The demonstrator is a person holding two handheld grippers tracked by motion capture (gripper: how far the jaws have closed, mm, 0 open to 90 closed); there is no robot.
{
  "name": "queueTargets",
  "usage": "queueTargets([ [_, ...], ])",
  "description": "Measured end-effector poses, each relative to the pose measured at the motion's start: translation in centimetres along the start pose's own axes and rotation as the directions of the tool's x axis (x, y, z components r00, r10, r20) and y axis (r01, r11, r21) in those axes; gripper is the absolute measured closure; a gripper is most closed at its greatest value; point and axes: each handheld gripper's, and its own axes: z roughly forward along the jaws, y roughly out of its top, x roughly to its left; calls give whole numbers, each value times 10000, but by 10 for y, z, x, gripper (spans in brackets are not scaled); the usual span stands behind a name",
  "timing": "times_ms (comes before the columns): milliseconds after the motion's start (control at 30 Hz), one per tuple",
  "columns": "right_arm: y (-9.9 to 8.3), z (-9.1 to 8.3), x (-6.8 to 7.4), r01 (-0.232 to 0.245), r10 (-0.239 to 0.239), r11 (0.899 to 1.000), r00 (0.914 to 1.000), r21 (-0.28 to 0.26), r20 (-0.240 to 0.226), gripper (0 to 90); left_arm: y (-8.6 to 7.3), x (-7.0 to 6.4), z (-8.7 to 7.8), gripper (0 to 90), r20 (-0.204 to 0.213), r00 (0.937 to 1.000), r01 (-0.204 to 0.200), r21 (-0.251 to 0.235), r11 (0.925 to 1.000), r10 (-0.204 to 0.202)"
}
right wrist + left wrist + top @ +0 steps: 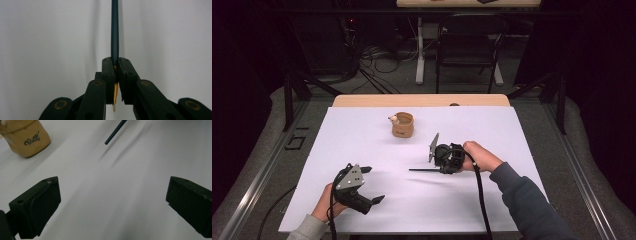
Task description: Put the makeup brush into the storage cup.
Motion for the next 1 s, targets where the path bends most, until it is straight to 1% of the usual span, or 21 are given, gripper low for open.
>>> queueTargets([
  [67,2,0,2,60,-60,10000,10000,-29,-7,841,8,1,6,0,106,9991,-410,429,9982,406],
  [133,2,0,2,127,-127,9999,9999,-14,1,841,11,2,7,0,172,9989,-443,456,9980,435],
  [167,2,0,2,169,-169,9999,9999,9,18,841,15,3,9,2,316,9980,-559,574,9968,542],
  [300,5,0,4,286,-286,9996,9996,16,-1,841,25,3,16,2,671,9946,-835,734,9938,786],
  [400,6,0,6,409,-408,9992,9992,9,-23,841,33,3,25,2,953,9898,-1145,929,9891,1057],
  [433,7,0,7,427,-427,9991,9991,-24,-44,841,35,4,28,2,1177,9868,-1244,1073,9864,1117],
  [467,7,0,7,538,-538,9986,9985,-21,-56,841,36,3,32,2,1262,9854,-1285,1120,9854,1142],
  [500,8,0,8,539,-539,9985,9985,-9,-67,841,38,3,35,1,1334,9843,-1312,1182,9843,1152],
  [533,8,0,9,579,-579,9983,9983,-16,-77,841,40,4,39,1,1548,9810,-1371,1295,9821,1166],
  [567,9,-1,9,626,-626,9980,9980,6,-40,841,41,4,41,1,1565,9808,-1373,1296,9820,1165],
  [600,9,-1,10,608,-608,9981,9981,-52,-70,841,42,4,44,1,1682,9791,-1385,1393,9805,1144],
  [633,10,-1,10,664,-664,9978,9978,-42,-42,841,43,4,46,2,1694,9784,-1428,1387,9800,1186],
  [700,10,-1,12,670,-670,9977,9977,-74,-42,841,45,5,50,2,1771,9775,-1408,1418,9798,1149],
  [733,11,-1,12,829,-829,9965,9966,-73,-10,841,47,5,52,4,1813,9768,-1412,1433,9795,1143],
  [800,11,0,13,800,-800,9967,9968,-117,-15,841,49,6,55,9,1846,9761,-1428,1466,9788,1147],
  [867,13,-1,14,894,-893,9958,9960,-192,54,842,50,6,57,69,1864,9757,-1443,1513,9779,1151],
  [900,13,-1,14,894,-893,9958,9960,-192,54,842,51,6,59,69,1849,9761,-1442,1556,9772,1146],
  [933,14,-2,16,922,-921,9955,9957,-200,57,841,52,6,61,150,1794,9771,-1432,1545,9776,1148],
  [1000,15,-2,17,1004,-1003,9948,9949,-141,102,842,53,6,65,161,1784,9778,-1391,1619,9770,1096],
])
